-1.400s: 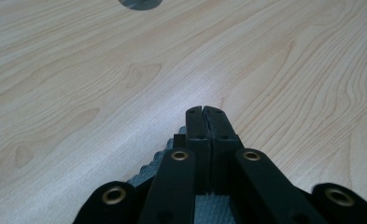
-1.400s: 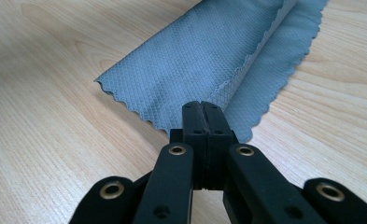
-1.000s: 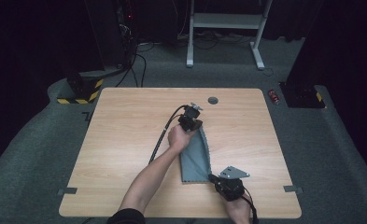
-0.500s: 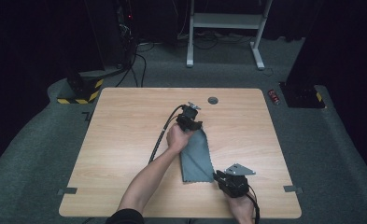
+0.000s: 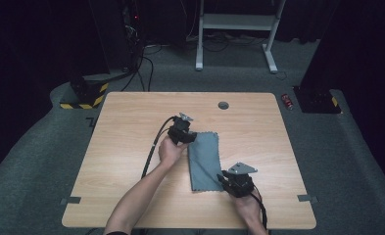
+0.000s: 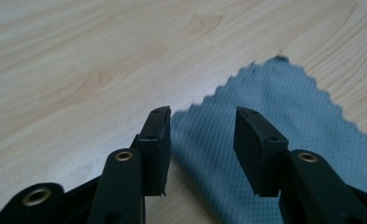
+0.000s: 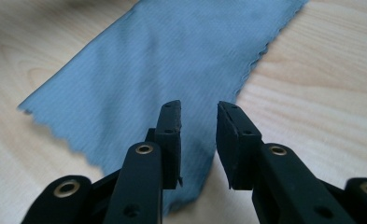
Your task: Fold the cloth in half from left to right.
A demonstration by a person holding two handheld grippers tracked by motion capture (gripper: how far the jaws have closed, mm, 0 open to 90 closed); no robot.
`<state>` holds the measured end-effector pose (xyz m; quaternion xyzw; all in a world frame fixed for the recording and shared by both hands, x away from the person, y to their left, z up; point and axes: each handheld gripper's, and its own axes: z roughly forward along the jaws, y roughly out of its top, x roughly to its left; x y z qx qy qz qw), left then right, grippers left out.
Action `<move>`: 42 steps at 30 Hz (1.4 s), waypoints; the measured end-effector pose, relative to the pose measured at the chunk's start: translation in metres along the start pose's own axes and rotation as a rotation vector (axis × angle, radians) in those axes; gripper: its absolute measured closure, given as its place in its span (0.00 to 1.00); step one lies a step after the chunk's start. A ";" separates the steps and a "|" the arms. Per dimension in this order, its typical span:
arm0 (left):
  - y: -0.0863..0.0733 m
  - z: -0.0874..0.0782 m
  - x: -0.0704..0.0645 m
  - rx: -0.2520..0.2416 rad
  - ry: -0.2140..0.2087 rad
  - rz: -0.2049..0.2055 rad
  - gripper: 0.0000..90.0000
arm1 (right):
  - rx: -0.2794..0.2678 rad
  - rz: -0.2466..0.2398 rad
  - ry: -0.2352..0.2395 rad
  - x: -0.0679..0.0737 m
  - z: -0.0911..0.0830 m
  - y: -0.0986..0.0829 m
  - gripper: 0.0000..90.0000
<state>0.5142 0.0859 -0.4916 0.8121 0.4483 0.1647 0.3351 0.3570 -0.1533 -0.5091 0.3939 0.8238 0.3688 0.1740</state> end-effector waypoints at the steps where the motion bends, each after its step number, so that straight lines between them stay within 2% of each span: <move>1: -0.002 0.000 0.000 0.001 0.001 -0.003 0.65 | 0.008 0.002 -0.003 -0.001 0.002 0.003 0.79; 4: -0.004 0.000 -0.003 -0.007 -0.003 0.013 0.68 | 0.021 -0.013 -0.011 -0.002 0.007 0.008 0.79; 6: -0.003 0.000 -0.008 -0.017 0.000 0.043 0.70 | 0.030 -0.019 -0.013 -0.001 0.009 0.009 0.79; 9: -0.002 0.003 -0.013 0.000 0.016 0.080 0.73 | 0.044 -0.022 -0.014 0.000 0.011 0.007 0.79; 20: -0.005 0.016 -0.005 0.070 0.029 0.061 0.92 | 0.056 -0.024 -0.018 -0.002 0.010 0.006 0.79; 24: -0.004 0.016 -0.006 0.080 0.040 0.091 1.00 | 0.054 -0.025 -0.017 -0.002 0.011 0.006 0.79; 31: -0.005 0.015 -0.005 0.070 0.052 0.114 1.00 | 0.053 -0.025 -0.018 -0.002 0.011 0.005 0.79; 35: -0.006 0.011 0.000 0.052 0.055 0.089 1.00 | 0.055 -0.022 -0.019 -0.003 0.011 0.004 0.79; 37: -0.005 0.009 0.000 0.059 0.048 0.089 1.00 | 0.054 -0.027 -0.019 -0.004 0.012 0.003 0.78; 39: -0.005 0.009 -0.001 0.041 0.046 0.092 1.00 | 0.053 -0.030 -0.018 -0.003 0.012 0.003 0.78; 42: -0.003 0.013 -0.003 0.038 0.054 0.088 0.86 | 0.055 -0.024 -0.014 -0.002 0.013 0.003 0.78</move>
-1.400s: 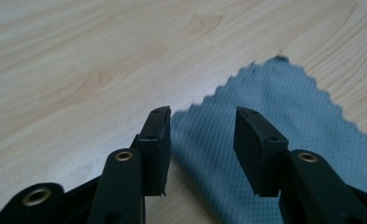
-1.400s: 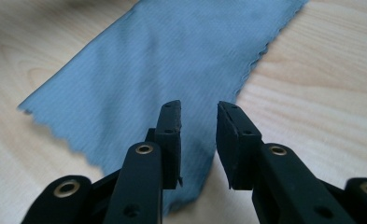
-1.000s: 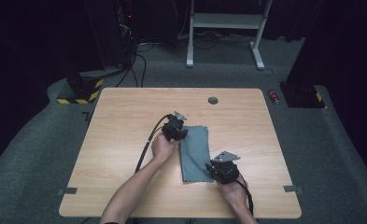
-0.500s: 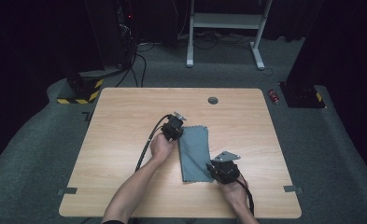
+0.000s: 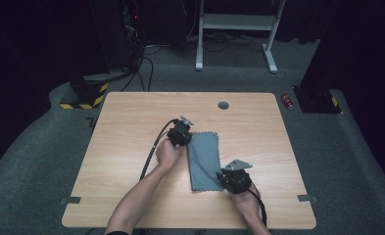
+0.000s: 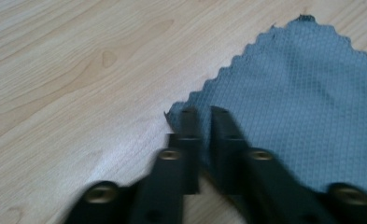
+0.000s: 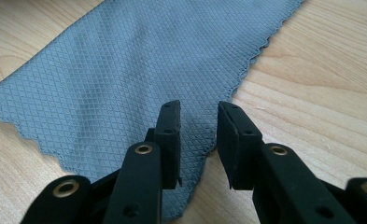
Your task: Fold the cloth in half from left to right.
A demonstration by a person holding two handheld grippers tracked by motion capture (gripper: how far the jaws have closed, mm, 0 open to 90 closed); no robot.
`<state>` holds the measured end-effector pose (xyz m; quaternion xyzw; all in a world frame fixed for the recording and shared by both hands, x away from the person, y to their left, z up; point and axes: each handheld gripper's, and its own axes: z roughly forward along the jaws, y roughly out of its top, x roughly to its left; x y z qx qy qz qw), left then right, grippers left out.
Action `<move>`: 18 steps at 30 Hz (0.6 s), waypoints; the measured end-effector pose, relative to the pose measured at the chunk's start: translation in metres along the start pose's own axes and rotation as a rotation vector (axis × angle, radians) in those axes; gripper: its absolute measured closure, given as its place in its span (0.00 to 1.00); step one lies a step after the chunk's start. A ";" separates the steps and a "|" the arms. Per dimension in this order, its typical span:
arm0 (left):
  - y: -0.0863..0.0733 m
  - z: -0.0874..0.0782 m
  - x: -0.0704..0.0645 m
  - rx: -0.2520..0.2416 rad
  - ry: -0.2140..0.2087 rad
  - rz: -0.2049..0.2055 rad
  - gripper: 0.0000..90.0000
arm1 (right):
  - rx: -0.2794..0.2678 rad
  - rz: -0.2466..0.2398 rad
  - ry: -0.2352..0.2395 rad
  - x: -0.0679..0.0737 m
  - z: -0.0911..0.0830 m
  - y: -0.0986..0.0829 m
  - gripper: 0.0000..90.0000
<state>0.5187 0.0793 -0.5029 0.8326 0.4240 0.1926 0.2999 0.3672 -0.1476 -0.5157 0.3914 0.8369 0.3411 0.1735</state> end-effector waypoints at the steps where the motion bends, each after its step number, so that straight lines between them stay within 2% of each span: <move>1: 0.000 0.002 -0.001 0.004 0.001 0.000 0.85 | -0.001 -0.003 -0.001 0.000 0.000 0.000 0.78; 3: -0.001 0.006 -0.002 0.011 0.004 0.002 0.85 | -0.003 -0.004 -0.003 0.000 -0.001 0.000 0.78; 5: 0.000 0.007 -0.002 0.014 -0.012 -0.005 0.89 | 0.001 -0.004 -0.005 -0.001 -0.002 -0.001 0.78; 6: 0.000 0.007 -0.003 0.016 -0.011 0.010 0.93 | 0.005 -0.001 -0.005 -0.001 -0.002 -0.002 0.78; 8: 0.001 0.007 -0.009 0.023 0.022 0.058 1.00 | 0.006 0.002 -0.006 -0.001 -0.002 -0.003 0.78; 9: 0.002 0.007 -0.010 0.027 0.029 0.063 1.00 | 0.004 -0.002 -0.006 -0.001 -0.002 -0.003 0.78; 12: 0.000 0.006 -0.007 0.018 0.019 0.042 1.00 | 0.000 -0.004 -0.003 -0.001 -0.002 -0.003 0.78; 18: -0.005 0.001 0.001 -0.006 0.040 0.011 1.00 | -0.008 -0.003 0.006 -0.002 -0.002 -0.005 0.77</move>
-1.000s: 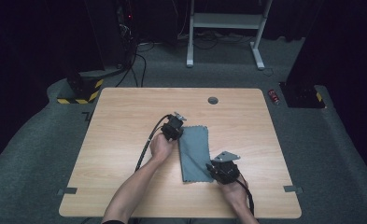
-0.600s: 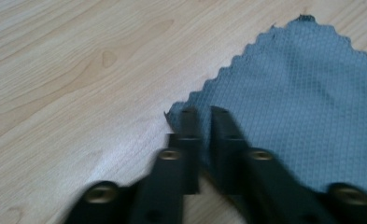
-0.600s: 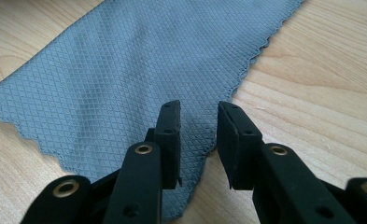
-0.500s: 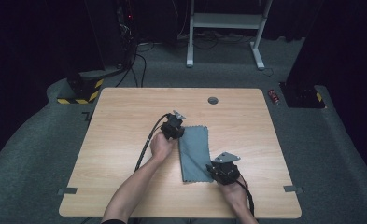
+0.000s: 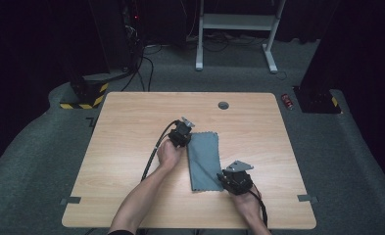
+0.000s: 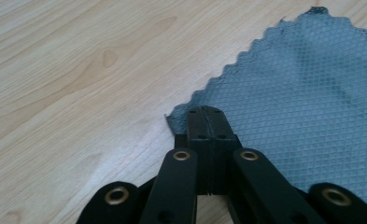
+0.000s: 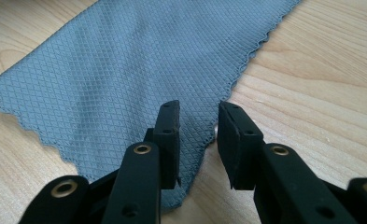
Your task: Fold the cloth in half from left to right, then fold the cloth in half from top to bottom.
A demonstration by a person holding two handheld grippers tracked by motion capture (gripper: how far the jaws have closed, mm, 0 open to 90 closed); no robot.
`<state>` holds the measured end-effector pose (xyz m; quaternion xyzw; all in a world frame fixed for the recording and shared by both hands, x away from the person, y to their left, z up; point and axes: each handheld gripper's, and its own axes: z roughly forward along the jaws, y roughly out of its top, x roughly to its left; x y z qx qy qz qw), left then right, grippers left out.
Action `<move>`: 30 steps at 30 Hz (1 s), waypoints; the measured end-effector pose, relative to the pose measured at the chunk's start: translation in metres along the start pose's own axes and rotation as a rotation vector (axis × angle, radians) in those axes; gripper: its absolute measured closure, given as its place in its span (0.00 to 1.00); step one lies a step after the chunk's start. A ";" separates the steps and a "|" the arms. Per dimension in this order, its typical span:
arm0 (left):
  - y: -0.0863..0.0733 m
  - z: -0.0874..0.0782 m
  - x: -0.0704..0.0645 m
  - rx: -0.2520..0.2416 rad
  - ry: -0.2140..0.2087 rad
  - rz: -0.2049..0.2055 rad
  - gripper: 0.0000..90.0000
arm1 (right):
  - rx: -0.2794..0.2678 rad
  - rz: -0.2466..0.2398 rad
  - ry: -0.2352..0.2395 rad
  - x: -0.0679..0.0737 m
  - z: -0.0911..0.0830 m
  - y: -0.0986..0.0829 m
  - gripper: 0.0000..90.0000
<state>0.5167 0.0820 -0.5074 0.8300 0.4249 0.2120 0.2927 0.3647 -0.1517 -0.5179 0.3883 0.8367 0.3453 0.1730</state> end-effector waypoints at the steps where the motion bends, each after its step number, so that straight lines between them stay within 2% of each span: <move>1: 0.000 -0.001 0.002 0.003 0.001 -0.007 1.00 | 0.001 -0.003 0.001 0.000 0.000 0.000 0.77; 5: -0.003 -0.004 0.006 0.003 -0.014 -0.038 1.00 | 0.000 -0.005 0.006 0.000 0.000 0.000 0.75; 7: -0.004 -0.006 0.006 -0.005 -0.060 -0.054 1.00 | -0.004 -0.006 0.009 0.000 0.001 0.000 0.74; 8: -0.004 -0.006 0.004 -0.011 -0.079 -0.063 0.96 | -0.007 -0.008 0.010 -0.001 0.001 0.000 0.74; 9: -0.003 -0.007 0.002 -0.019 -0.086 -0.061 0.87 | -0.008 -0.007 0.010 -0.001 0.001 0.000 0.74; 11: -0.005 -0.008 -0.005 -0.036 -0.102 -0.056 0.76 | -0.006 -0.001 0.011 -0.001 0.001 0.000 0.73; 12: -0.006 -0.009 -0.008 -0.033 -0.097 -0.040 0.73 | -0.006 -0.006 0.010 -0.001 0.001 -0.001 0.73; 14: -0.011 -0.008 -0.012 -0.017 -0.052 0.004 0.70 | -0.006 -0.002 0.014 -0.001 0.000 -0.001 0.73; 15: -0.014 -0.008 -0.011 -0.023 -0.036 0.008 0.70 | -0.007 0.000 0.016 -0.002 0.000 -0.002 0.73; 18: -0.016 -0.010 0.000 -0.005 0.008 -0.043 0.69 | -0.002 -0.005 0.019 -0.003 0.001 -0.001 0.73; 21: -0.020 -0.018 0.006 0.002 0.010 -0.079 0.65 | 0.002 -0.002 0.021 -0.004 0.001 0.000 0.73; 24: -0.028 -0.032 0.003 -0.031 -0.036 -0.109 0.62 | 0.000 0.003 0.024 -0.005 0.001 0.000 0.73; 30: -0.051 -0.062 -0.027 -0.058 -0.148 -0.083 0.54 | 0.002 -0.002 0.026 -0.005 0.002 0.001 0.73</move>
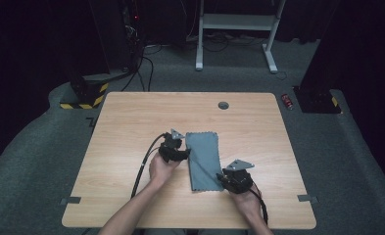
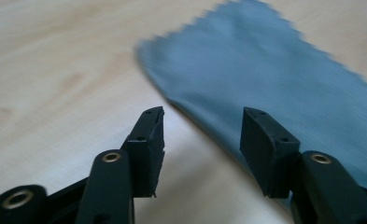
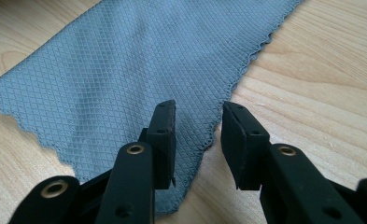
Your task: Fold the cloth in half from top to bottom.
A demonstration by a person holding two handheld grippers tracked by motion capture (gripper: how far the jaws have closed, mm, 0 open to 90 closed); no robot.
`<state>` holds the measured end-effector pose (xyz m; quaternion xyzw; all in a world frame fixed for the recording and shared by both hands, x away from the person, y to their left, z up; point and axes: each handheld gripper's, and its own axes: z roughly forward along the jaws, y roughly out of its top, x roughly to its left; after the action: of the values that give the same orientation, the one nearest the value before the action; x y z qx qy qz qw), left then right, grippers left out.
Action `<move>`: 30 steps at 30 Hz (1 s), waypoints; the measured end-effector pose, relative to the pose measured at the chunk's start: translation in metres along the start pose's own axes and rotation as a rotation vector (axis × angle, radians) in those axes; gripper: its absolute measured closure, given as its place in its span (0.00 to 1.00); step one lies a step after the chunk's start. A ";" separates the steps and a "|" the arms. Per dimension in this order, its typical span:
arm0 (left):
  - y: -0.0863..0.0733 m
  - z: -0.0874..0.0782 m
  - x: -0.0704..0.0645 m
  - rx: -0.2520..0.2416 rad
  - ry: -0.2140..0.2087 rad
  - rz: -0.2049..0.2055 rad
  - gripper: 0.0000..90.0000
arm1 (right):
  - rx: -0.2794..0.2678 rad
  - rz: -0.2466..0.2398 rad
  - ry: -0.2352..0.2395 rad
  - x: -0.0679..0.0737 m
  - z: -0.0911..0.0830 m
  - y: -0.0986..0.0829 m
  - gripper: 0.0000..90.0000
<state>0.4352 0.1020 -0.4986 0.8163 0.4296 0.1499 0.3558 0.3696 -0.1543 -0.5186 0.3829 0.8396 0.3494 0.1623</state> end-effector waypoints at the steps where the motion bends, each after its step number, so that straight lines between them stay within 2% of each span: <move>1: -0.004 -0.003 -0.006 -0.004 -0.019 -0.002 0.53 | 0.000 0.002 0.000 0.000 0.000 0.000 0.73; 3: -0.011 -0.006 -0.016 -0.002 -0.035 0.018 0.52 | -0.001 0.006 -0.001 0.000 0.000 0.000 0.73; 7: -0.023 -0.007 -0.033 0.019 0.000 0.069 0.50 | -0.002 0.002 -0.003 0.000 0.000 0.000 0.73; 9: -0.030 -0.005 -0.037 0.039 0.047 0.106 0.50 | -0.001 0.003 -0.001 0.000 0.000 0.000 0.72; 10: -0.033 -0.006 -0.037 0.014 0.058 0.119 0.49 | -0.001 0.003 0.000 0.000 0.000 0.000 0.72; 11: -0.034 -0.008 -0.038 0.012 0.064 0.115 0.50 | 0.000 0.006 0.001 0.000 0.000 0.000 0.72; 12: -0.035 -0.009 -0.037 0.016 0.076 0.130 0.50 | 0.000 0.005 0.001 -0.001 0.000 0.000 0.72; 14: -0.036 -0.011 -0.036 0.020 0.080 0.119 0.51 | -0.001 -0.001 0.001 -0.001 0.000 0.000 0.72; 18: -0.037 -0.016 -0.034 0.035 0.072 0.080 0.51 | 0.004 0.001 -0.005 -0.001 -0.001 0.000 0.72; 19: -0.038 -0.019 -0.035 0.024 0.061 0.075 0.51 | 0.002 0.006 -0.009 -0.001 -0.002 0.000 0.72; 23: -0.044 -0.030 -0.044 -0.006 -0.025 0.038 0.50 | -0.013 0.020 0.008 -0.002 -0.006 0.000 0.72; 28: -0.054 -0.032 -0.059 0.016 -0.029 0.081 0.51 | -0.008 0.008 0.022 0.001 -0.010 -0.002 0.72; 30: -0.059 -0.031 -0.063 0.027 -0.023 0.101 0.56 | -0.004 0.002 0.020 0.002 -0.010 -0.004 0.72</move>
<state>0.3462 0.0871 -0.5144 0.8433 0.3859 0.1523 0.3417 0.3606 -0.1593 -0.5142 0.3799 0.8402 0.3548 0.1544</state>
